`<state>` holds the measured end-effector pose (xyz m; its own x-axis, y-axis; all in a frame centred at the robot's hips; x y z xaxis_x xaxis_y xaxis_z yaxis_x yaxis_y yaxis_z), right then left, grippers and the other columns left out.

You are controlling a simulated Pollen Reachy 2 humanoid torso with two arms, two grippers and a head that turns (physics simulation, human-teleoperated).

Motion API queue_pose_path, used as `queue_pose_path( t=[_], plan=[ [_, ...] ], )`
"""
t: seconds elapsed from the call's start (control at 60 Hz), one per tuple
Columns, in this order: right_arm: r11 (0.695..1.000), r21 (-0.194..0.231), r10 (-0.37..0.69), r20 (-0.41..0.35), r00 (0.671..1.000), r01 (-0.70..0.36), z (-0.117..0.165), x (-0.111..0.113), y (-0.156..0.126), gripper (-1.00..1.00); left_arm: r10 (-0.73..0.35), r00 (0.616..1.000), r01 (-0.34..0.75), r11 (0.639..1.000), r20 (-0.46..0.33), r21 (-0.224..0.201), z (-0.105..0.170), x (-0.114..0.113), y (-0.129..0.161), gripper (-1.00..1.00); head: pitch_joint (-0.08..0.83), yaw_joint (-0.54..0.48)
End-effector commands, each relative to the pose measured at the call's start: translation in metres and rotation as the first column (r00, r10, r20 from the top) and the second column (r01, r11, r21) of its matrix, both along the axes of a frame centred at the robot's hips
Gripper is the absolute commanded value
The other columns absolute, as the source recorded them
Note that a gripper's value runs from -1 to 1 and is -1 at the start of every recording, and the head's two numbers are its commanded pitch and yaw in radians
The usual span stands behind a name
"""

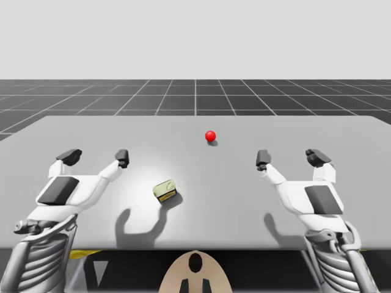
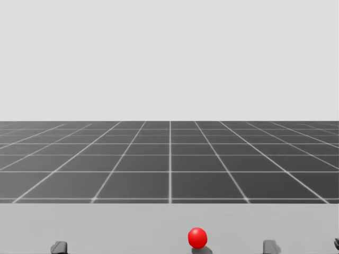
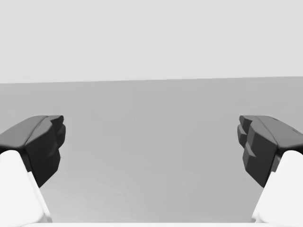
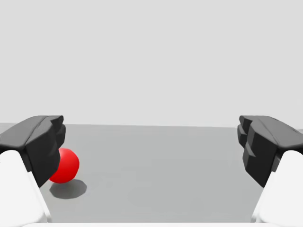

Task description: Watch the red light. When it turns green, pick up the object.

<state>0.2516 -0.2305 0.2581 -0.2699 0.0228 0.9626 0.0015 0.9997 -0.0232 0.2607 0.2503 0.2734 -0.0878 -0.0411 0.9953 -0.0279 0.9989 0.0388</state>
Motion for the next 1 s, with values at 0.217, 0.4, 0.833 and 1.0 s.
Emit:
queue_pose_path(
  t=[0.217, 0.4, 0.833, 1.0],
  plan=[
    [0.995, 0.087, -0.047, -0.001, 0.999, 0.047, -0.0021, -0.0094, 0.0061, -1.0, 0.025, 0.999, -0.025, 1.0, -0.021, -0.018, 0.0037, -0.0068, 0.0057, -1.0, 0.023, 0.0],
    [0.996, 0.063, -0.061, 0.017, 0.998, 0.059, -0.0044, -0.0079, 0.0073, -1.0, 0.021, 1.0, -0.021, 1.0, -0.023, -0.01, 0.0026, -0.0069, 0.0053, -1.0, 0.133, -0.03],
    [0.997, 0.042, -0.061, 0.028, 0.998, 0.059, -0.006, -0.0073, 0.0077, -1.0, 0.011, 1.0, -0.011, 1.0, -0.027, 0.011, 0.0013, -0.0068, 0.0027, -1.0, 0.362, -0.08],
    [0.998, 0.036, -0.061, 0.031, 0.998, 0.06, -0.0059, -0.0071, 0.0076, -1.0, 0.009, 1.0, -0.009, 1.0, -0.027, 0.015, 0.0016, -0.0071, 0.0018, -1.0, 0.402, -0.1]
  ],
)
